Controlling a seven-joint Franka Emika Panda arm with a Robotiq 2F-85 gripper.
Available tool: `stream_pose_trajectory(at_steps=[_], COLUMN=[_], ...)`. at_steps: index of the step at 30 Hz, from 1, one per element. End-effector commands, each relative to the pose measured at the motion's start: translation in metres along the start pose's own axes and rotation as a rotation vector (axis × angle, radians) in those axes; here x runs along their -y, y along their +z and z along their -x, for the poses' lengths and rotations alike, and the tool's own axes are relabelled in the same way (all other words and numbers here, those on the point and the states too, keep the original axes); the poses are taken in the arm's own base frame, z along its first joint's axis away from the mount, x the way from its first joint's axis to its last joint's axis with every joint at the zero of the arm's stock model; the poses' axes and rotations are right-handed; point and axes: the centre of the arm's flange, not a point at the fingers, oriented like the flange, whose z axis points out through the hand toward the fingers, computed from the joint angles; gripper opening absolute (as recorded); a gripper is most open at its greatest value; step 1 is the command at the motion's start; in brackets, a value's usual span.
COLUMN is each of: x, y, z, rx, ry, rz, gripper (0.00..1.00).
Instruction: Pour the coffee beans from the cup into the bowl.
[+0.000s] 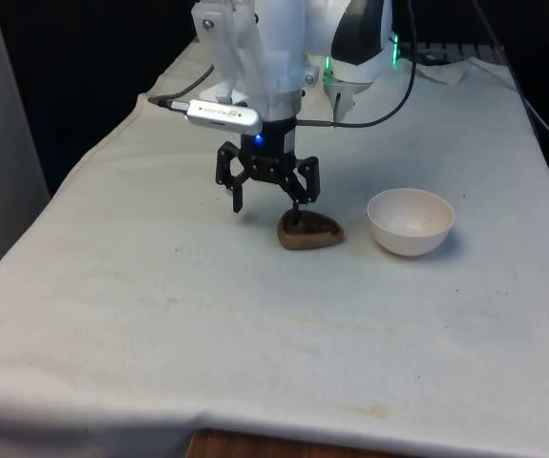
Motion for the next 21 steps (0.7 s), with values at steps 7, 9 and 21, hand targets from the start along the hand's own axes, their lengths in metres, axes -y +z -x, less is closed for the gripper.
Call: stream_pose_trajectory(at_steps=[7,9,21], x=[-0.0023,-0.0036,-0.0036], y=[-0.0014,-0.0010,0.0026], z=[-0.0015,-0.0011,0.0033], rx=[-0.028,-0.017,-0.008], ry=[0.003,0.005,0.009], rz=[-0.034,-0.025,-0.075], gripper=[1.00,1.00,1.00])
